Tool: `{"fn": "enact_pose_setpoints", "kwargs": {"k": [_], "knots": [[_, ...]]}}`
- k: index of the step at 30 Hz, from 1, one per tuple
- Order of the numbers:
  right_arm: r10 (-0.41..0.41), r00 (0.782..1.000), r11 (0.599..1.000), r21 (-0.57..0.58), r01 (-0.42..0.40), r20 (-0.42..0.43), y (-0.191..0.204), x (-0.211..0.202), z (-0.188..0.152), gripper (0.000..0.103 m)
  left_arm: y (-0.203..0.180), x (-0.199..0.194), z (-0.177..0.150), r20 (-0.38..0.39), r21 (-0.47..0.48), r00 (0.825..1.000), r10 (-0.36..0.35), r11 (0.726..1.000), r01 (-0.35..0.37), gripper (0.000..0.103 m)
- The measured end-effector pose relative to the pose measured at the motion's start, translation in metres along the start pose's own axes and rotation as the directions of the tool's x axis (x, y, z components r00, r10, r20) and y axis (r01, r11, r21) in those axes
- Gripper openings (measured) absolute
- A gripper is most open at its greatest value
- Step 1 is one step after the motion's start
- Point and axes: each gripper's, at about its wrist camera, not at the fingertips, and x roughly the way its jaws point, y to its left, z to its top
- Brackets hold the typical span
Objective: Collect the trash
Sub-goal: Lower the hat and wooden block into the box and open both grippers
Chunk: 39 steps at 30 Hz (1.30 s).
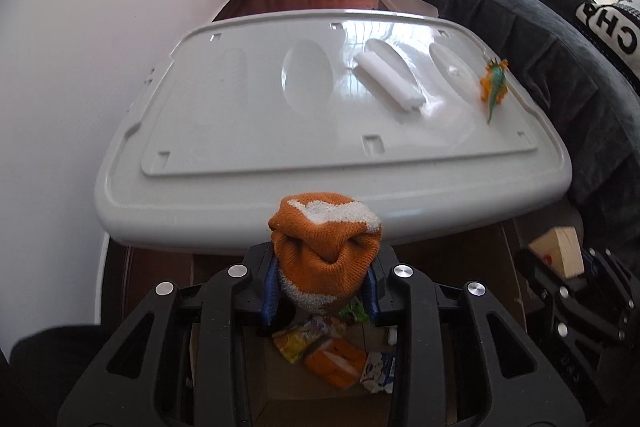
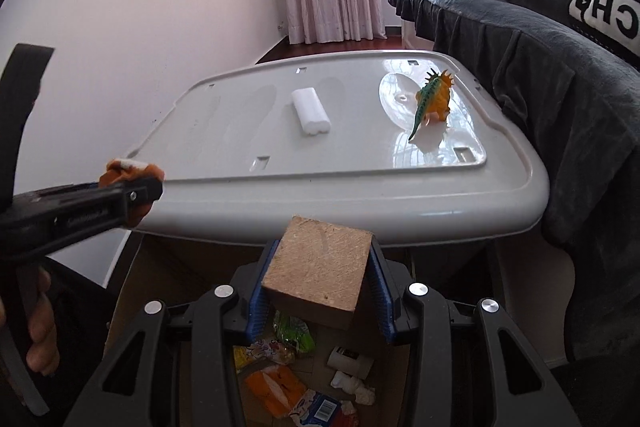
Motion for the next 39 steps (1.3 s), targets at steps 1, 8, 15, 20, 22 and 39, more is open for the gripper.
{"fn": "enact_pose_setpoints", "kwargs": {"k": [1, 8, 15, 20, 22, 39], "knots": [[-0.002, 1.0, 1.0, -0.002, 0.002, -0.005, 0.002, 0.001, -0.004, 0.042, -0.001, -0.001, -0.012, -0.007, 0.004, 1.0, 0.003, 1.0, -0.003, 0.031], [-0.011, 0.999, 1.0, -0.027, 0.01, -0.039, 0.01, 0.013, -0.02, 0.043, -0.003, 0.026, -0.071, -0.09, 0.023, 0.996, 0.018, 1.0, -0.016, 0.031], [-0.015, 0.996, 1.0, -0.018, 0.013, -0.088, 0.01, 0.027, -0.027, 0.043, 0.011, 0.052, -0.076, -0.153, -0.031, 0.988, 0.016, 0.999, -0.021, 0.031], [-0.009, 0.995, 1.0, -0.014, 0.008, -0.102, 0.011, 0.031, -0.028, 0.043, 0.014, 0.058, -0.076, -0.167, -0.045, 0.986, 0.013, 0.999, -0.021, 0.031], [-0.007, 0.994, 1.0, -0.017, 0.005, -0.106, 0.011, 0.032, -0.029, 0.043, 0.014, 0.059, -0.077, -0.168, -0.044, 0.986, 0.017, 0.999, -0.025, 0.031], [-0.015, 0.993, 1.0, -0.019, 0.013, -0.119, 0.012, 0.035, -0.031, 0.052, 0.019, 0.062, -0.078, -0.178, -0.072, 0.984, 0.017, 0.997, -0.03, 0.07]]}}
